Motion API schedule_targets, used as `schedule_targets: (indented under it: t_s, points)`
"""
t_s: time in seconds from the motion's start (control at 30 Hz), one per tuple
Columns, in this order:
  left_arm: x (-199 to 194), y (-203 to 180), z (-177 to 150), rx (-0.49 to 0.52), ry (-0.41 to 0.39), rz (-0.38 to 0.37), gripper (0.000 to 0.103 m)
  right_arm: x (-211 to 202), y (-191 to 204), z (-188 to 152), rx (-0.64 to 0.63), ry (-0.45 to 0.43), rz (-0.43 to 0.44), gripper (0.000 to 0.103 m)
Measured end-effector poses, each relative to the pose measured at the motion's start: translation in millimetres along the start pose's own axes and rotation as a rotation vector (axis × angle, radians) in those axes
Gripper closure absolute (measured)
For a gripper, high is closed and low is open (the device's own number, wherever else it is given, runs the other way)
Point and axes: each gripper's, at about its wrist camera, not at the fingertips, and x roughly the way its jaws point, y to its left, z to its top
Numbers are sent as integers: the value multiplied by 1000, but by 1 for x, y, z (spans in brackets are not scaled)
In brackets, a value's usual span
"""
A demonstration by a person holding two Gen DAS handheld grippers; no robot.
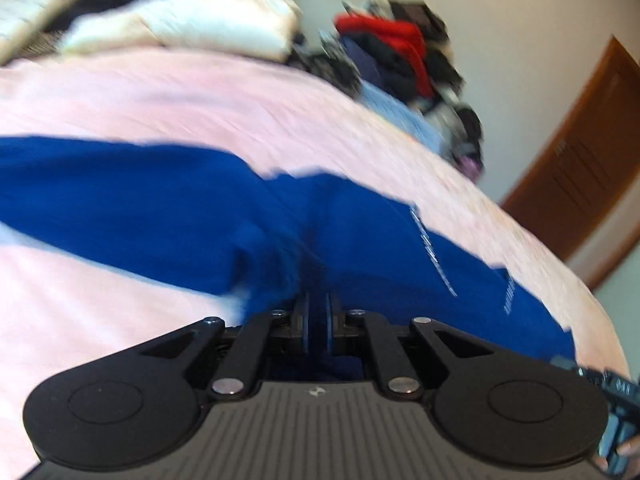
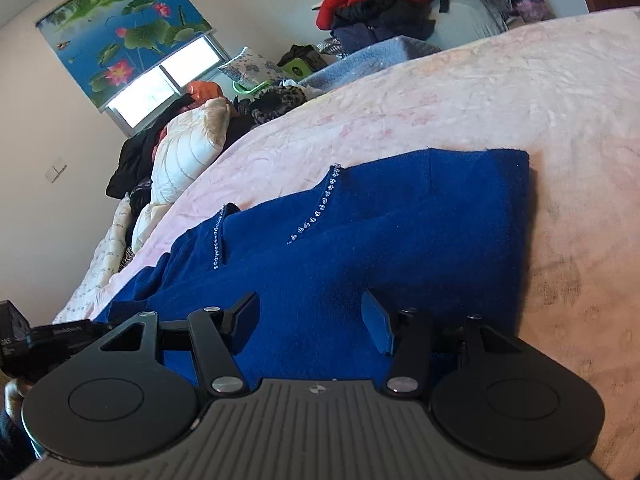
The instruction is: Fold small clothes
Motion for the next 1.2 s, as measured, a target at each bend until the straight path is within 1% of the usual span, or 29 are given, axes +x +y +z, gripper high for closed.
schedule_targets:
  t_s: [0.03, 0.07, 0.13, 0.2, 0.23, 0.27, 0.3, 0.37, 0.4, 0.43, 0.47, 0.57, 0.6, 0.67, 0.73, 0.77, 0.8, 0.83, 0.87, 0.9, 0.93, 1.0, 1.03, 1.07, 1.13, 1.2]
  points:
    - [-12, 14, 6, -47, -42, 32, 95, 0, 1, 0, -5, -2, -6, 44]
    - [-22, 32, 11, -112, -80, 81, 91, 1, 2, 0, -6, -6, -8, 43]
    - [-43, 75, 21, -295, -170, 183, 75, 0, 1, 0, -3, -10, -4, 43]
    - [-63, 123, 29, -499, -259, 303, 40, 0, -3, 0, 15, -14, 9, 43]
    - [-71, 143, 33, -581, -299, 352, 38, 0, -4, 0, 24, -16, 16, 43]
    - [-79, 162, 36, -652, -342, 385, 38, 0, -6, -1, 30, -17, 21, 43]
    - [-85, 180, 39, -712, -371, 395, 38, 0, -6, -1, 34, -18, 25, 43]
    - [-87, 208, 47, -806, -374, 383, 38, 0, -6, -1, 35, -20, 25, 43]
    - [-86, 219, 51, -836, -365, 366, 38, 0, -6, -1, 35, -20, 25, 43]
    - [-83, 226, 54, -835, -346, 357, 38, 0, -6, -1, 34, -21, 25, 42]
    - [-80, 231, 58, -816, -332, 366, 38, 0, -6, -1, 35, -21, 26, 42]
    - [-73, 236, 66, -765, -331, 429, 39, 0, -6, -1, 37, -22, 28, 42]
    - [-71, 239, 68, -763, -314, 452, 39, 0, -6, -2, 38, -22, 29, 42]
    - [-64, 243, 70, -768, -290, 462, 39, -1, -6, -2, 41, -23, 30, 42]
    - [-61, 244, 72, -750, -284, 492, 50, 0, -7, -2, 42, -23, 31, 42]
    - [-59, 244, 72, -743, -285, 506, 68, 0, -7, -2, 42, -23, 31, 42]
    - [-57, 246, 72, -745, -284, 512, 93, 0, -7, -2, 42, -23, 31, 42]
    - [-56, 249, 71, -748, -280, 509, 98, 0, -7, -2, 43, -23, 32, 42]
    - [-55, 247, 70, -733, -287, 522, 98, 0, -7, -2, 42, -23, 31, 42]
    - [-57, 239, 70, -695, -309, 558, 99, 0, -7, -2, 42, -23, 31, 42]
    - [-59, 227, 73, -623, -340, 577, 99, 0, -7, -2, 41, -23, 31, 42]
    - [-63, 193, 81, -473, -424, 577, 99, 0, -7, -2, 41, -24, 32, 41]
    - [-65, 172, 87, -402, -459, 555, 99, 0, -7, -2, 41, -24, 33, 41]
    - [-65, 150, 91, -336, -477, 513, 99, -1, -7, -2, 42, -24, 34, 41]
    - [-60, 97, 90, -168, -472, 350, 99, -1, -7, -2, 43, -26, 35, 41]
    - [-53, 35, 70, 44, -440, 180, 99, -1, -7, -2, 43, -26, 36, 41]
